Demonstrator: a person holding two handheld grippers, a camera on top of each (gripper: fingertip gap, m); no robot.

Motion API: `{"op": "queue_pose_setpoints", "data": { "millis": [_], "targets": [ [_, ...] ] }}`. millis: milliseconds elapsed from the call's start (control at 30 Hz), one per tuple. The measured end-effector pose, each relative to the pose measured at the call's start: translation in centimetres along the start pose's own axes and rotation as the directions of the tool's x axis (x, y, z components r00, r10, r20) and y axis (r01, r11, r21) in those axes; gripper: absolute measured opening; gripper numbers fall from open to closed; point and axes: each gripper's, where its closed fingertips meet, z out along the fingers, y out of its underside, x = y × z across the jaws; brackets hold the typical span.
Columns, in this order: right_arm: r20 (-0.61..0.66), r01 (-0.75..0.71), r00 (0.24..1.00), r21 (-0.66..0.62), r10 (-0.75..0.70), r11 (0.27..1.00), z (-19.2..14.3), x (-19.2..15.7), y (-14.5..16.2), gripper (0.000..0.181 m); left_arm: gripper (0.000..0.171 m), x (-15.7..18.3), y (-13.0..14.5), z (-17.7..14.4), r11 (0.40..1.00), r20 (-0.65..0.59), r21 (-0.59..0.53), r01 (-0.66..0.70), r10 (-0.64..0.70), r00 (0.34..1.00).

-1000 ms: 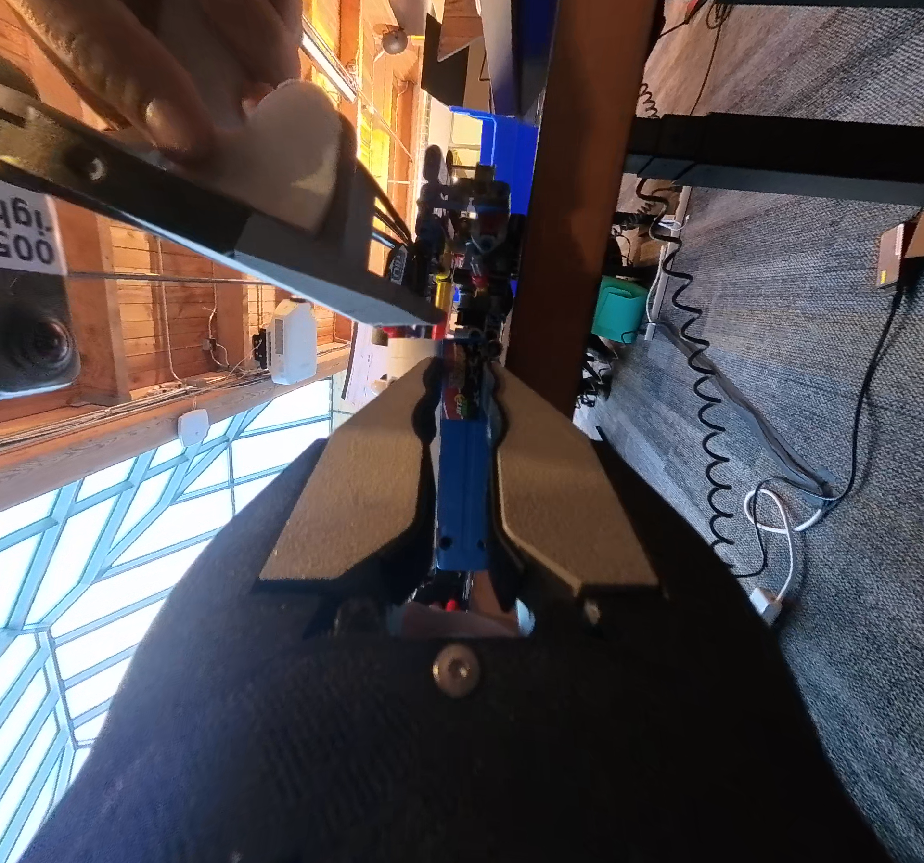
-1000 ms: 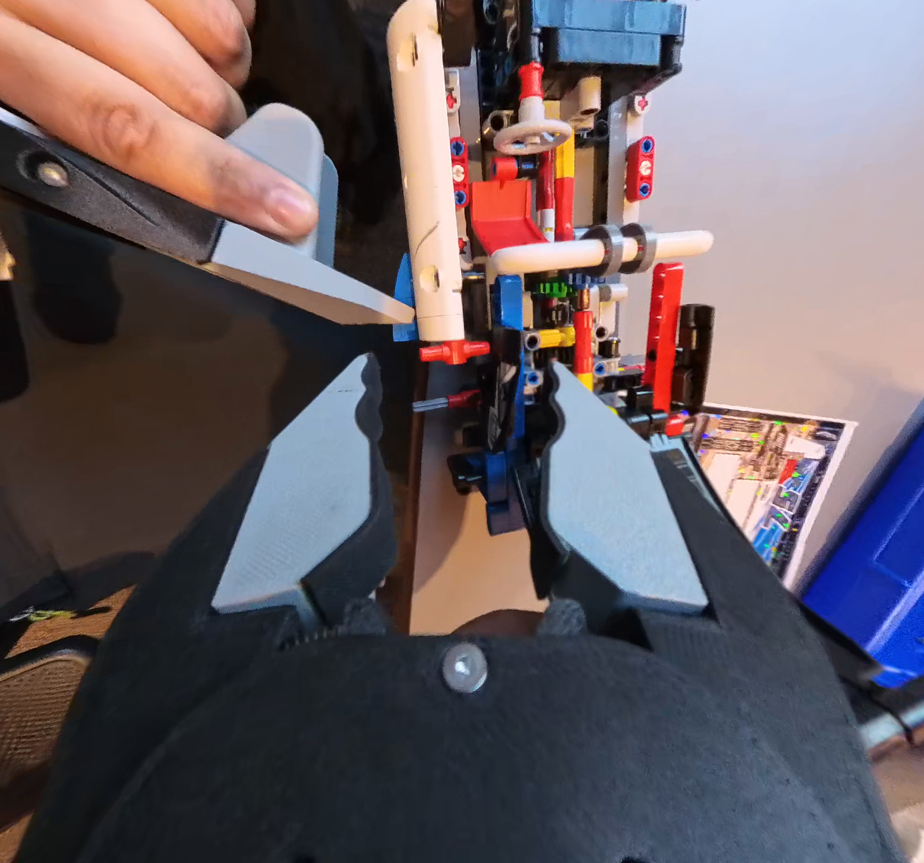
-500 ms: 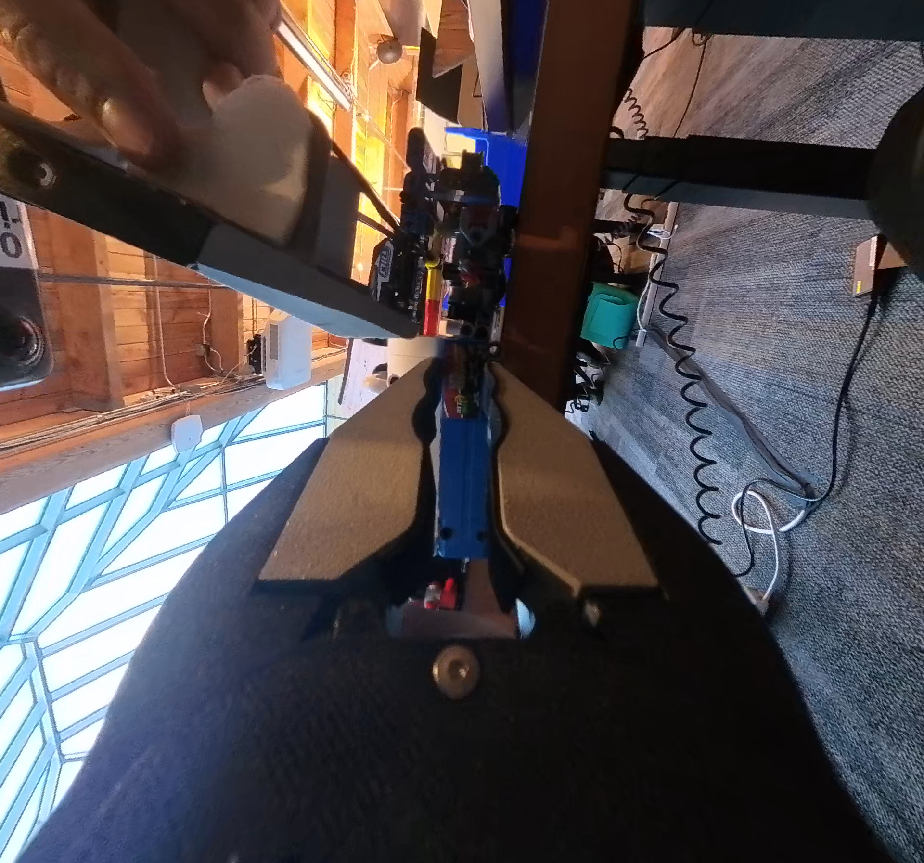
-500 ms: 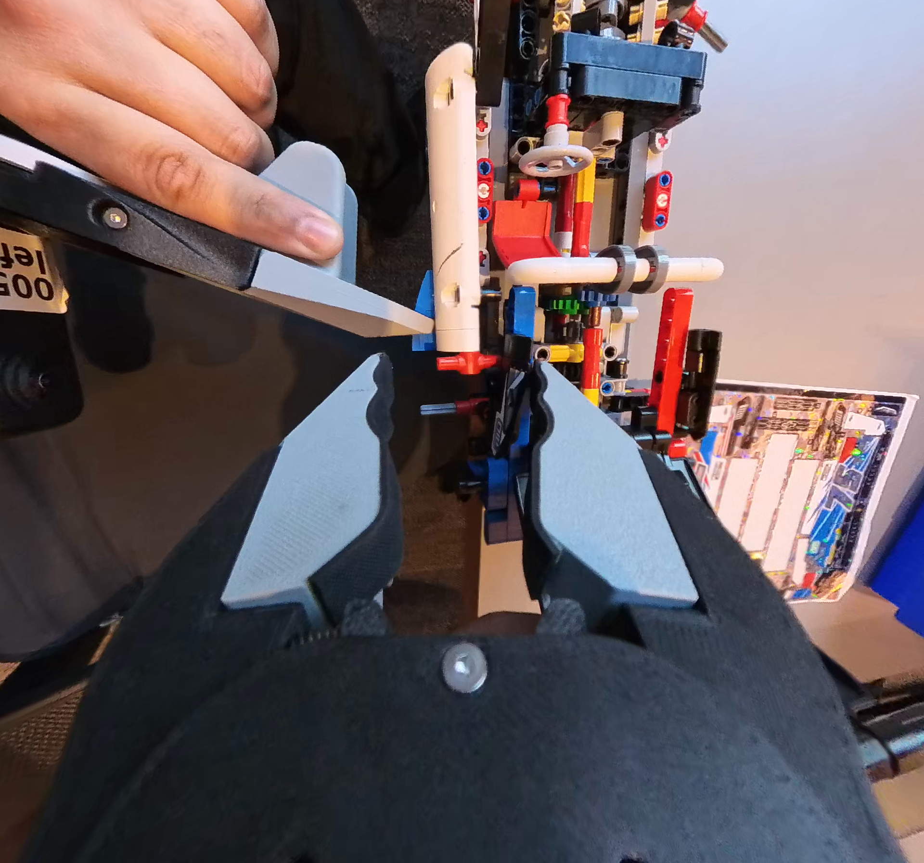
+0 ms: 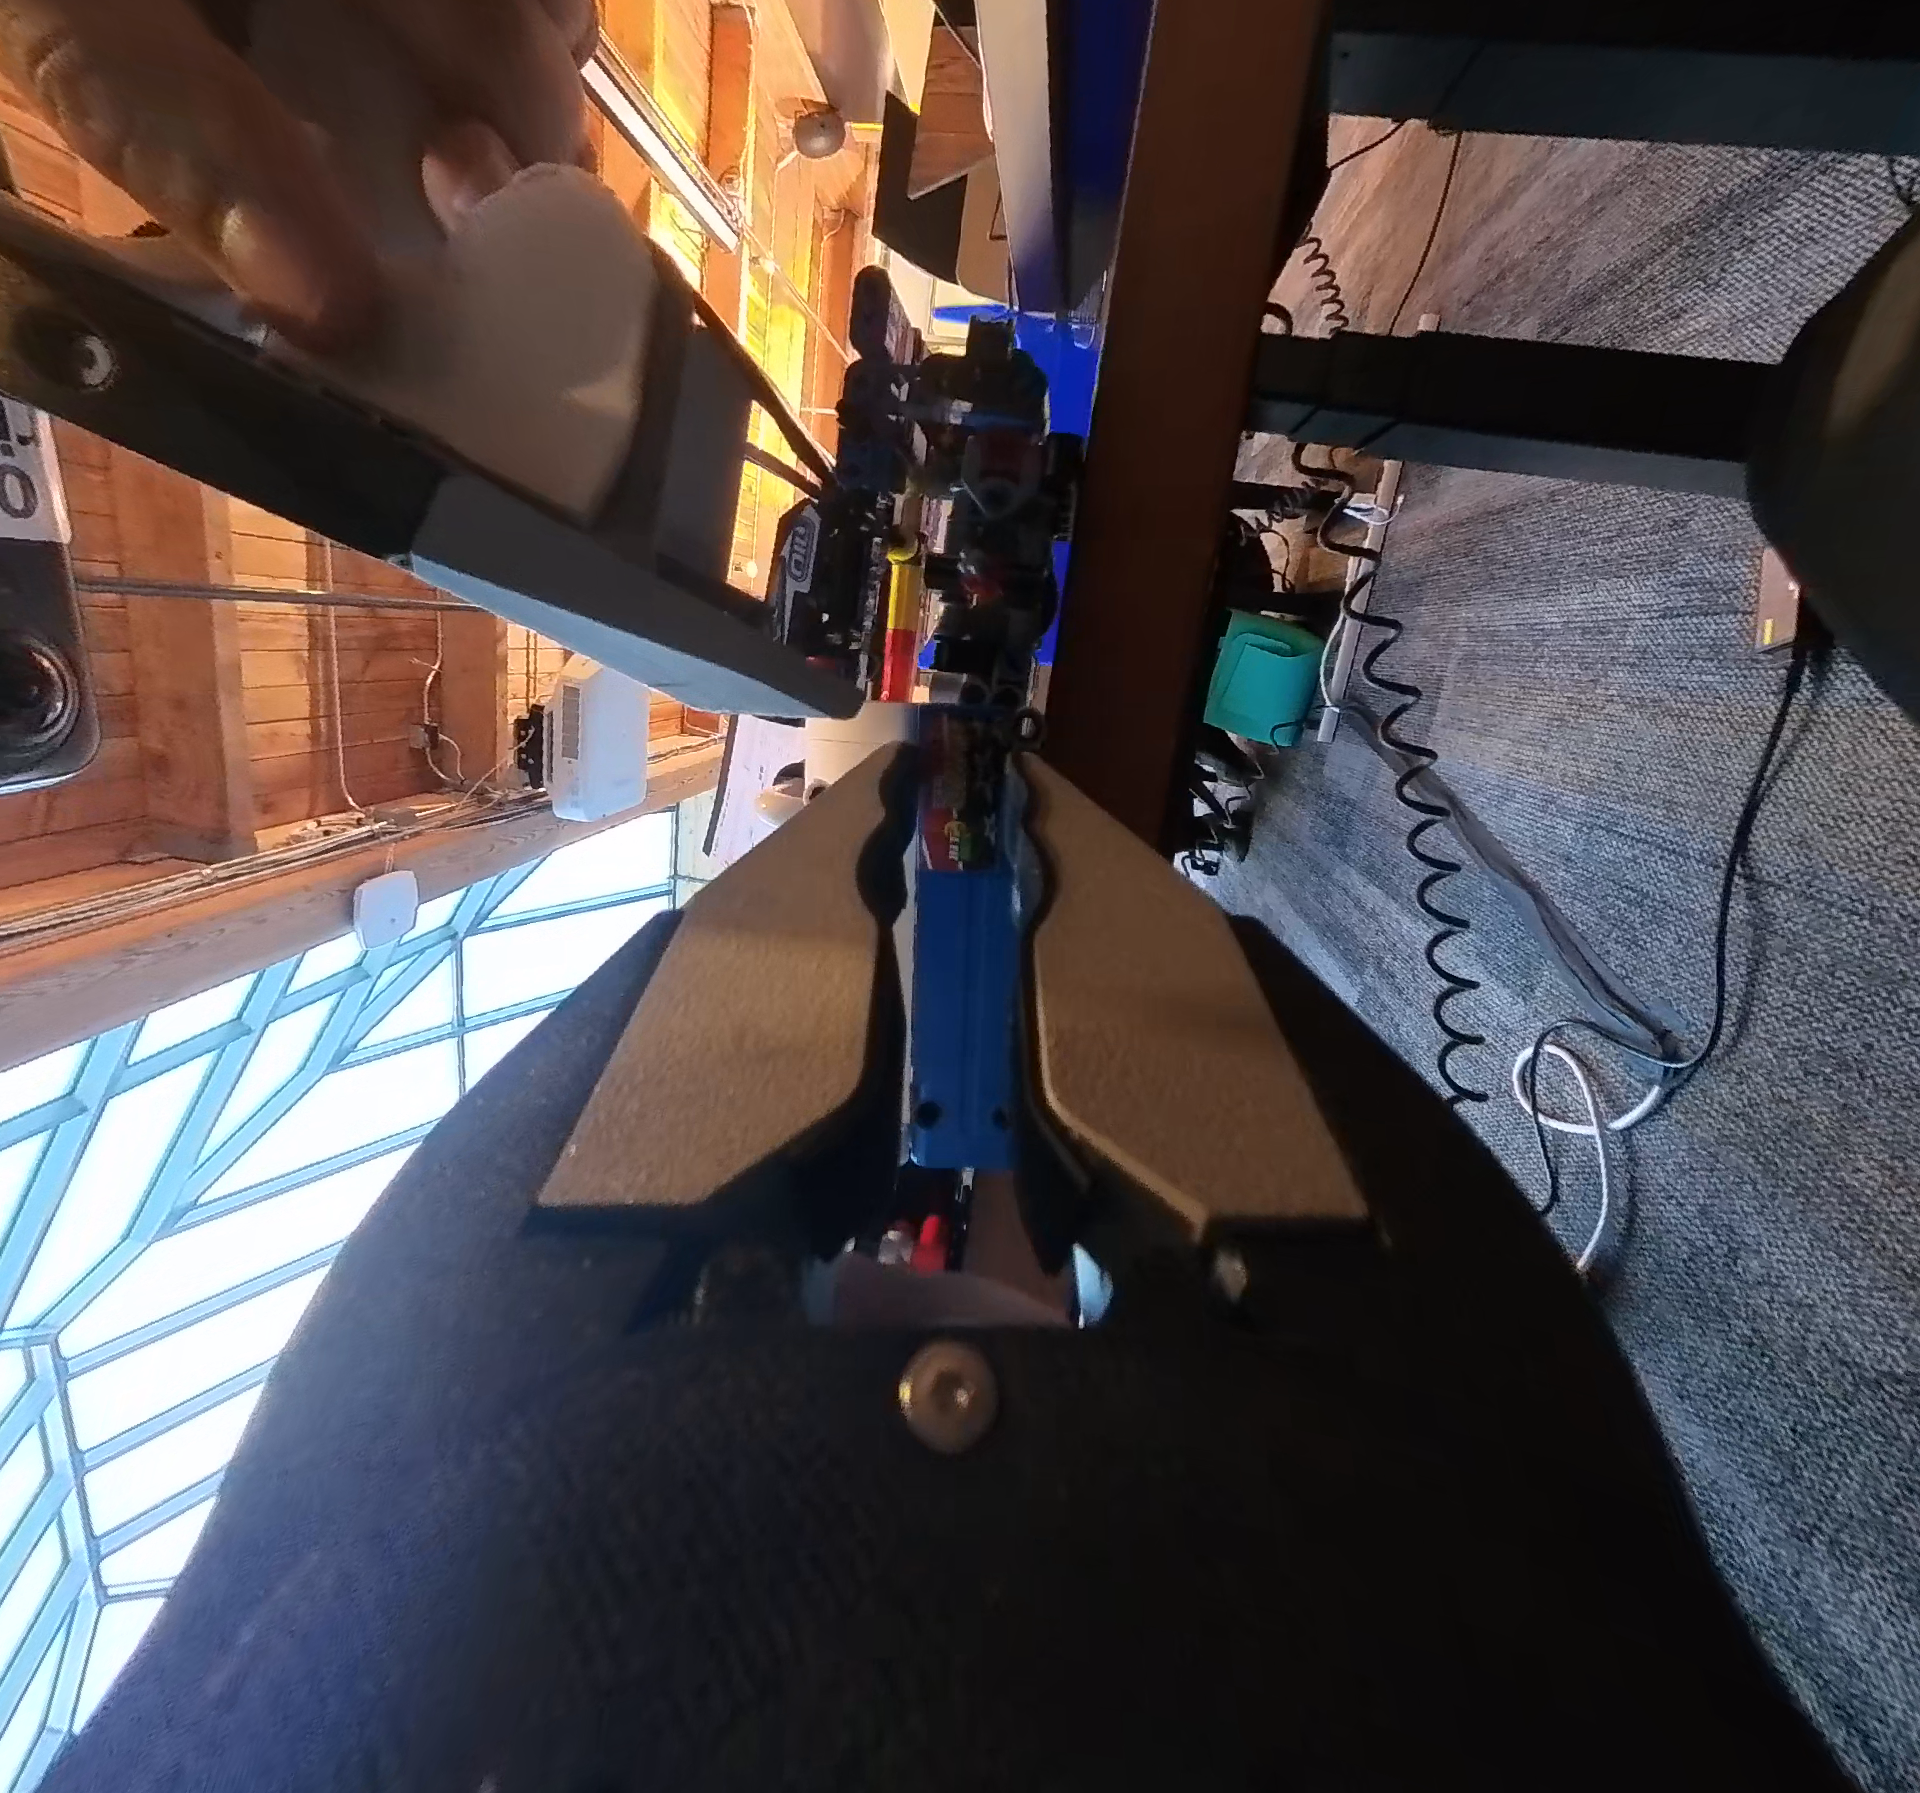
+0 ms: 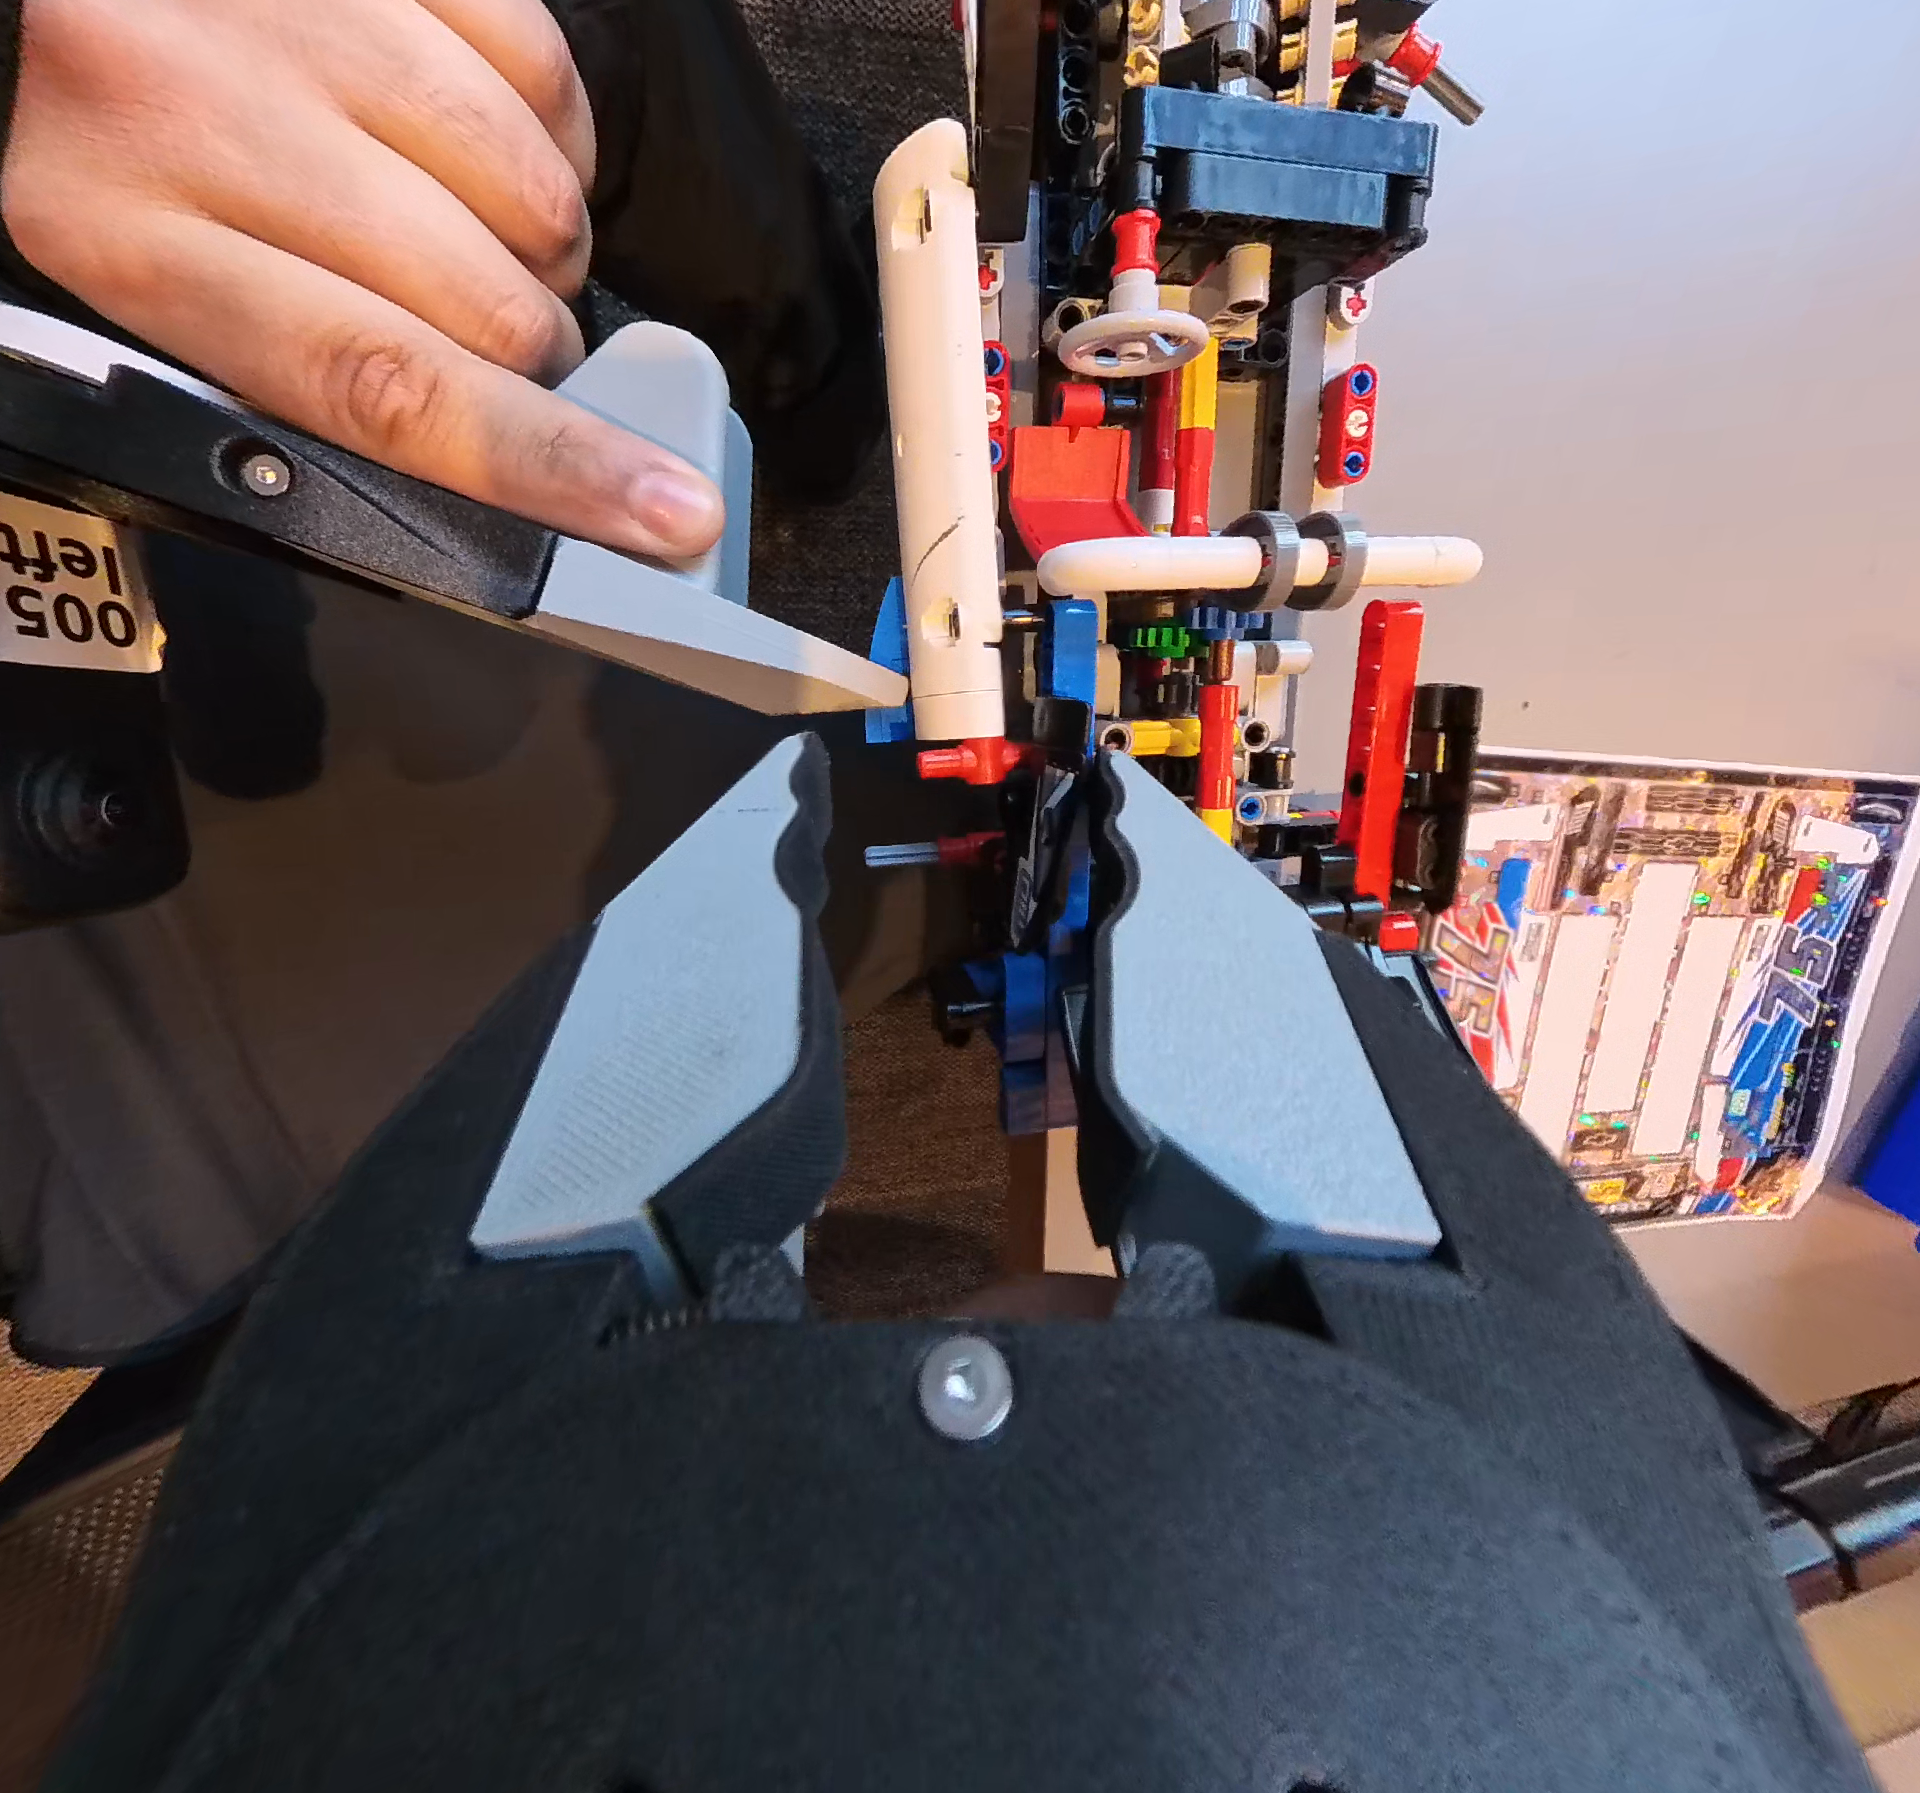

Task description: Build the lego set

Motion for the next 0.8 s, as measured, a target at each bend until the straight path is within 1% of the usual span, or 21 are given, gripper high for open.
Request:
{"op": "queue_pose_setpoints", "data": {
  "millis": [233, 600, 800],
  "targets": [
    [-0.037, -0.005, 0.999, 0.003, 0.005, 1.0, -0.1, 0.8, 0.3, 0.032, 0.013, 0.1, -0.3, 0.2, 1.0, 0.0, 0.011, -0.009, 0.009, 1.0],
    [-0.084, 0.04, 0.996, -0.014, -0.041, 0.999, 0.1, 1.4, 0.6, 0.031, 0.013, 0.3, -0.3, 0.7, 1.0, 0.004, 0.005, -0.002, 0.002, 1.0],
    [-0.101, 0.04, 0.994, 0.003, -0.04, 0.999, 0.1, 1.5, 0.6, 0.031, 0.013, 0.3, -0.2, 0.8, 0.999, -0.003, 0.015, -0.029, 0.029, 1.0]
  ]
}}
